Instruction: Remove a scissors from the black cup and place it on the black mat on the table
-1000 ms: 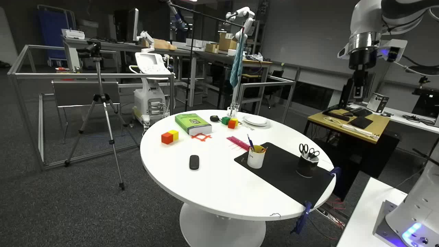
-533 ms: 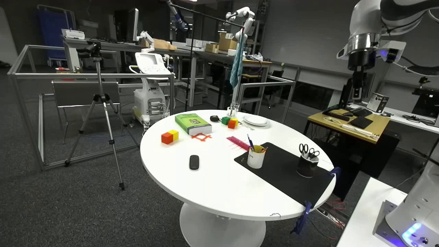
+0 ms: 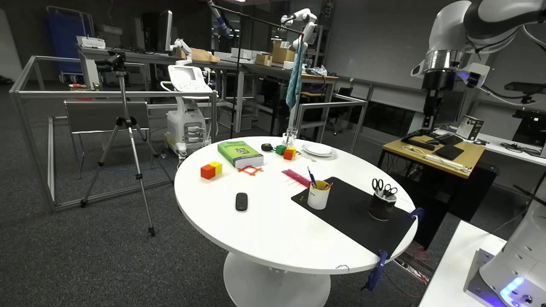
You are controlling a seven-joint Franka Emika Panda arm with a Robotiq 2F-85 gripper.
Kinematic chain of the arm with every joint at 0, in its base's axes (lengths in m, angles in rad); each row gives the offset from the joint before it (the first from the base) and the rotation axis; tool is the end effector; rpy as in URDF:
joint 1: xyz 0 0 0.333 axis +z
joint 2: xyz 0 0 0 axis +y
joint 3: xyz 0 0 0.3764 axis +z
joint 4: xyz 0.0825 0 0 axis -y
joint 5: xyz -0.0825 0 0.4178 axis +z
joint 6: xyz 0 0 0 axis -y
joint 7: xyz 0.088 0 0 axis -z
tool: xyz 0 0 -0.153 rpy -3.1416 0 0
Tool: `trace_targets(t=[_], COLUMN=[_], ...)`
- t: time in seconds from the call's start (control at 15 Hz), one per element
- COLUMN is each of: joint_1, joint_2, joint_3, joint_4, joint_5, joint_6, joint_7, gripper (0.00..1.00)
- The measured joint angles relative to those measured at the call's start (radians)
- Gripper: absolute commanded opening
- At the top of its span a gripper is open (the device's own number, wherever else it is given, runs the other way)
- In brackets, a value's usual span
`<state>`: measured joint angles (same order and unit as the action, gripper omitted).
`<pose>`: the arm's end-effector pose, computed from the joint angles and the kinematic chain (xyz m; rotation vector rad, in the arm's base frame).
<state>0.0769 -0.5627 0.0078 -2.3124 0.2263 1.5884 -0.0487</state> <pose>0.3536 0.0646 0.5407 -2.9091 -0.1594 0.2410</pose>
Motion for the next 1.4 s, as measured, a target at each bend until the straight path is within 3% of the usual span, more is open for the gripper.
trace_targets(t=[0.53,1.4], joint_1=[0.000,-0.057], joint_2=[0.084,0.187], joint_3=[-0.020,-0.130], joint_4=[0.002,0.012], joint_5=[0.000,-0.060], joint_6=[0.153,0.298], joint_7=[-0.097,-0.291], gripper=[1.00,1.00])
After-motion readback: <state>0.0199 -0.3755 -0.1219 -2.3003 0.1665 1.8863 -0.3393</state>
